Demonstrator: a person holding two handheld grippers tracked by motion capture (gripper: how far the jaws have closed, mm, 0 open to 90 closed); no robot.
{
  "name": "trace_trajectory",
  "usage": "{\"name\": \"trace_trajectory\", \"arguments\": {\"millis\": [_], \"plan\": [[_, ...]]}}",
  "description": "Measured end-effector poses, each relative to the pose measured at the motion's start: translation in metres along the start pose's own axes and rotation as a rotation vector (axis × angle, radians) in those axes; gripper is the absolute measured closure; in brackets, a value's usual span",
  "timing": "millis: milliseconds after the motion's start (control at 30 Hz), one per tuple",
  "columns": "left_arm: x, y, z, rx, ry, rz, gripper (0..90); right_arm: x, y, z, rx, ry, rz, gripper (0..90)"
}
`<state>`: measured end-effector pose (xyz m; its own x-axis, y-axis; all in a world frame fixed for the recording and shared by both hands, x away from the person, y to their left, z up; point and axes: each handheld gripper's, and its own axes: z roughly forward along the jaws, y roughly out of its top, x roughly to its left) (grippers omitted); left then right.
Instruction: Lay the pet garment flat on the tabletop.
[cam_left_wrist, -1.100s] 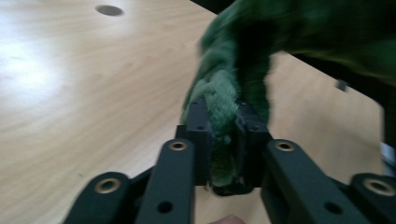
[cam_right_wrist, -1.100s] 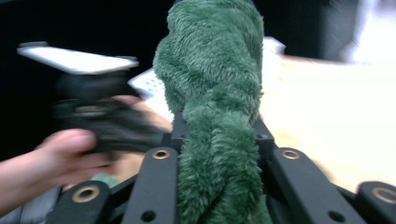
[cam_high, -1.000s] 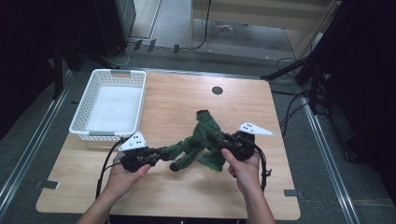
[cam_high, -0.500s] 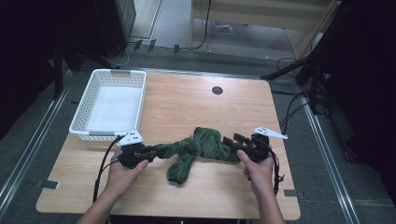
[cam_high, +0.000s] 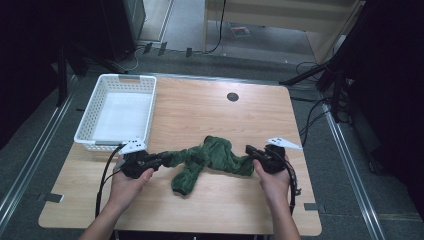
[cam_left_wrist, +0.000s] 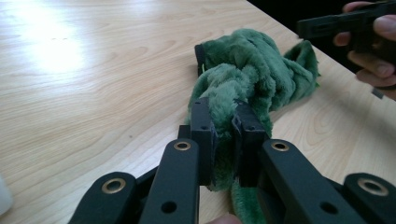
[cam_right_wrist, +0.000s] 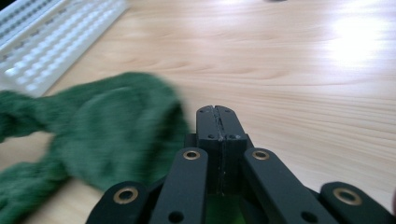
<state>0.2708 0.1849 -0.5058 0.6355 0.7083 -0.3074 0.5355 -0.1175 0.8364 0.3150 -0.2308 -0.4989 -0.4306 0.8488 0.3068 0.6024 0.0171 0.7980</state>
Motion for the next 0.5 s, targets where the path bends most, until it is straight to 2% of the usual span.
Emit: {"name": "trace_trajectory", "arguments": {"millis": [67, 133, 167, 200, 233, 267, 300, 333, 367, 400, 433, 467, 500], "plan": [[0.000, 0.000, -0.001, -0.004, 0.001, -0.001, 81.8, -0.007, 0.000, -0.005, 0.005, 0.032, 0.030, 69.2], [0.000, 0.000, -0.001, -0.007, 0.003, 0.000, 81.6, -0.008, -0.002, -0.006, 0.046, 0.028, 0.052, 53.0], [0.000, -0.001, -0.001, -0.005, 0.003, 0.001, 81.5, -0.007, -0.006, -0.006, 0.050, 0.017, 0.080, 44.7], [0.000, -0.001, -0.001, -0.004, 0.004, 0.003, 81.4, -0.006, -0.009, -0.006, 0.052, 0.005, 0.102, 40.6], [0.000, -0.001, -0.001, -0.006, 0.003, -0.001, 81.3, -0.005, -0.016, -0.005, 0.076, 0.024, 0.144, 39.4], [0.001, -0.001, -0.002, -0.007, 0.000, -0.002, 81.3, -0.004, -0.021, -0.003, 0.094, 0.037, 0.154, 40.2], [0.001, 0.000, -0.002, -0.006, -0.008, 0.000, 81.4, -0.002, -0.025, -0.001, 0.114, 0.017, 0.145, 51.1], [0.001, 0.000, -0.002, -0.010, -0.010, 0.000, 81.4, 0.001, -0.028, 0.000, 0.135, -0.024, 0.117, 66.6], [0.001, 0.000, -0.003, -0.009, -0.012, 0.002, 81.4, 0.001, -0.028, 0.000, 0.137, -0.056, 0.083, 77.5], [0.001, 0.000, -0.004, -0.011, -0.019, -0.003, 81.4, -0.001, -0.026, -0.002, 0.109, -0.067, 0.073, 82.6], [0.001, 0.000, -0.004, -0.011, -0.019, -0.003, 81.4, -0.001, -0.026, -0.002, 0.109, -0.067, 0.073, 82.6], [0.001, 0.000, -0.004, -0.007, -0.056, -0.008, 81.4, -0.008, -0.018, -0.011, 0.037, -0.087, 0.089, 84.6], [0.001, 0.000, -0.004, 0.010, -0.082, -0.003, 81.4, -0.012, -0.014, -0.017, -0.006, -0.111, 0.095, 84.7]]}}
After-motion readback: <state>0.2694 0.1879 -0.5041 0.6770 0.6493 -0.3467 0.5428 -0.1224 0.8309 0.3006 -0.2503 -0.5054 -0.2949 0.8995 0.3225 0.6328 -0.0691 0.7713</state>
